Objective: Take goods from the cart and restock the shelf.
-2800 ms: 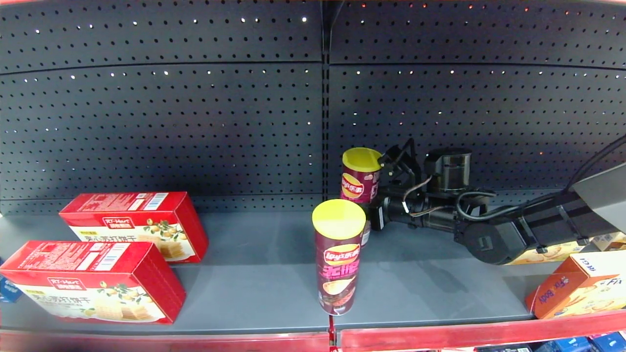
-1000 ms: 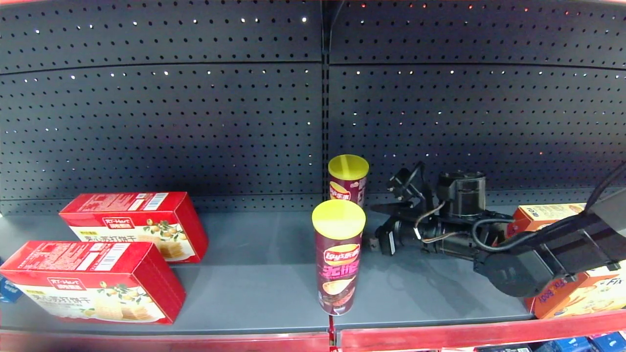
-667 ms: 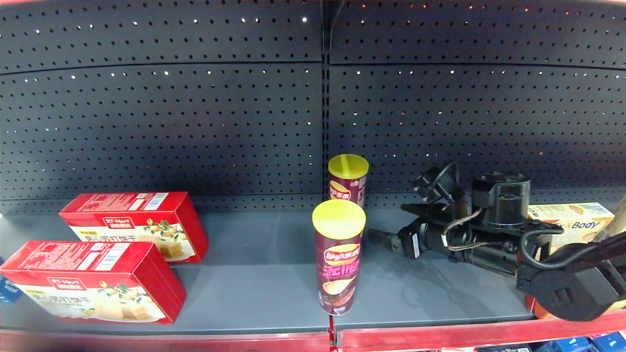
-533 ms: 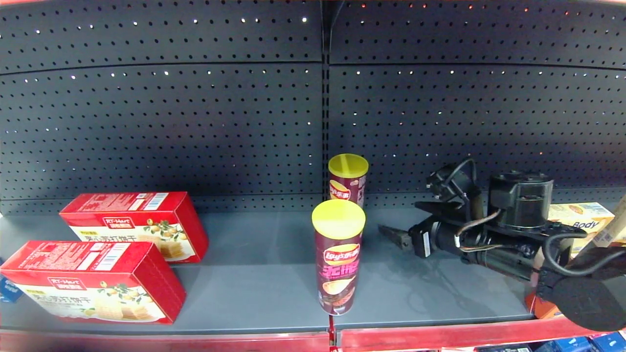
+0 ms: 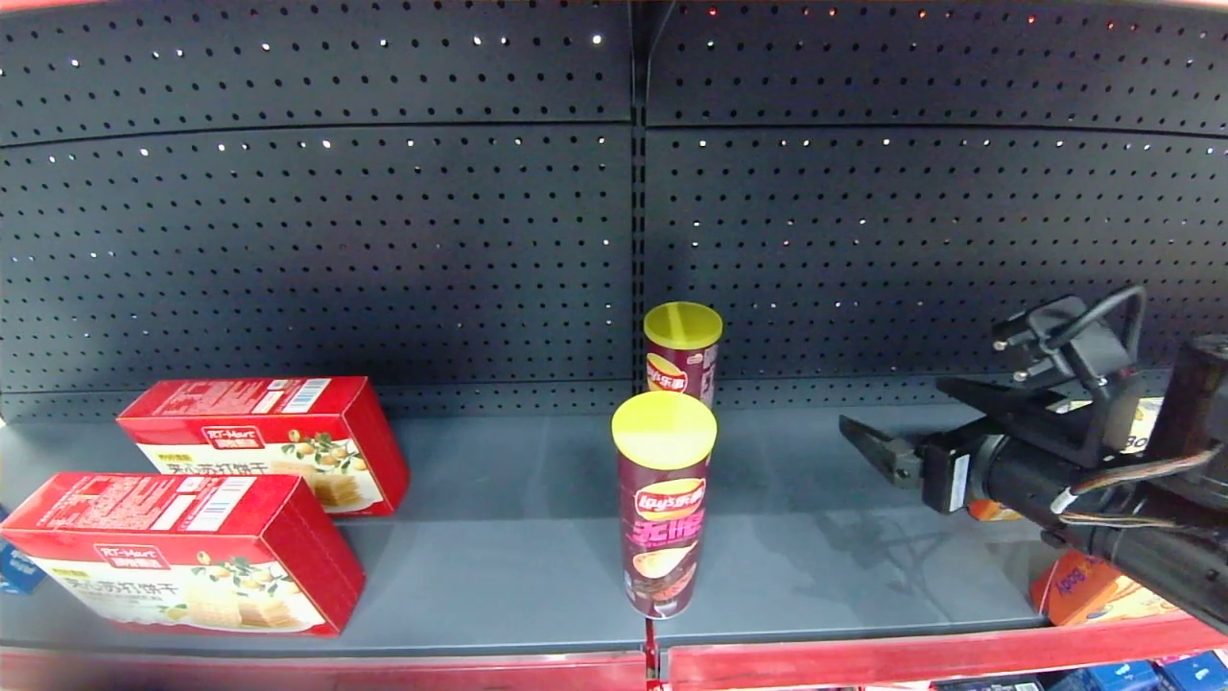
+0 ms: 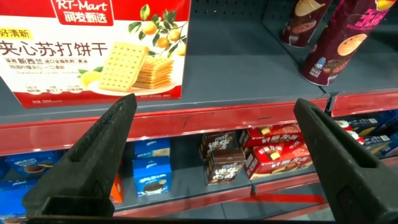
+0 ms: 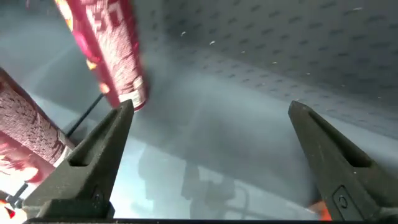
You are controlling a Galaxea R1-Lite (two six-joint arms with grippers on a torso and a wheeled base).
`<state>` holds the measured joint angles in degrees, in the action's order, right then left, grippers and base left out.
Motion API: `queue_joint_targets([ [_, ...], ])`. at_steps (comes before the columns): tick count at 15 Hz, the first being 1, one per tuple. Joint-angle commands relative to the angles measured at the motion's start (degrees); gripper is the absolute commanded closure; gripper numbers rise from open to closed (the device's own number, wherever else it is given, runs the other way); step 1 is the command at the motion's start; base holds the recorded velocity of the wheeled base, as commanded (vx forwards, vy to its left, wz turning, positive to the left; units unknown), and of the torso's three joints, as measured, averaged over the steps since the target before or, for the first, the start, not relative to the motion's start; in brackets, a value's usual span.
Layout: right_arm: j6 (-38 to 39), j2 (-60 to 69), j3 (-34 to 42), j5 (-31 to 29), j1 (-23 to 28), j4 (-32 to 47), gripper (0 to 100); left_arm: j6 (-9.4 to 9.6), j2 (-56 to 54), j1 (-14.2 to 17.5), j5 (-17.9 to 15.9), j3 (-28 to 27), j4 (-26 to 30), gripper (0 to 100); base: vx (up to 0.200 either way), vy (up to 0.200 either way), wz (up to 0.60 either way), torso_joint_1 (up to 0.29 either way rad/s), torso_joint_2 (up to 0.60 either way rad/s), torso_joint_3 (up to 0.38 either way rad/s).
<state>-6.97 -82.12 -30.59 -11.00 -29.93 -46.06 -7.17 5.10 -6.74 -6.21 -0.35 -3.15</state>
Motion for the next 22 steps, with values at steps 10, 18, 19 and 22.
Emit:
queue_joint_targets([
  [10,-0.32,14.18,2.55,-4.74,6.55,1.93,0,20.53,29.36,0.59,1.63,-11.95,-5.91,0,0.0,0.0,0.0,0.0,0.0,0.0],
  [18,-0.23,19.1,8.0,-4.65,13.23,2.46,0,17.45,54.76,-14.7,20.09,-14.24,-21.9,0,0.0,0.0,0.0,0.0,0.0,0.0],
  [19,-0.23,19.98,9.58,-4.65,13.93,2.46,0,15.52,55.81,-18.83,20.18,-15.29,-22.96,0,0.0,0.0,0.0,0.0,0.0,0.0],
  [22,-0.32,21.82,11.51,-4.65,16.48,2.55,0,14.29,58.1,-23.32,19.56,-16.96,-20.32,0,0.0,0.0,0.0,0.0,0.0,0.0],
])
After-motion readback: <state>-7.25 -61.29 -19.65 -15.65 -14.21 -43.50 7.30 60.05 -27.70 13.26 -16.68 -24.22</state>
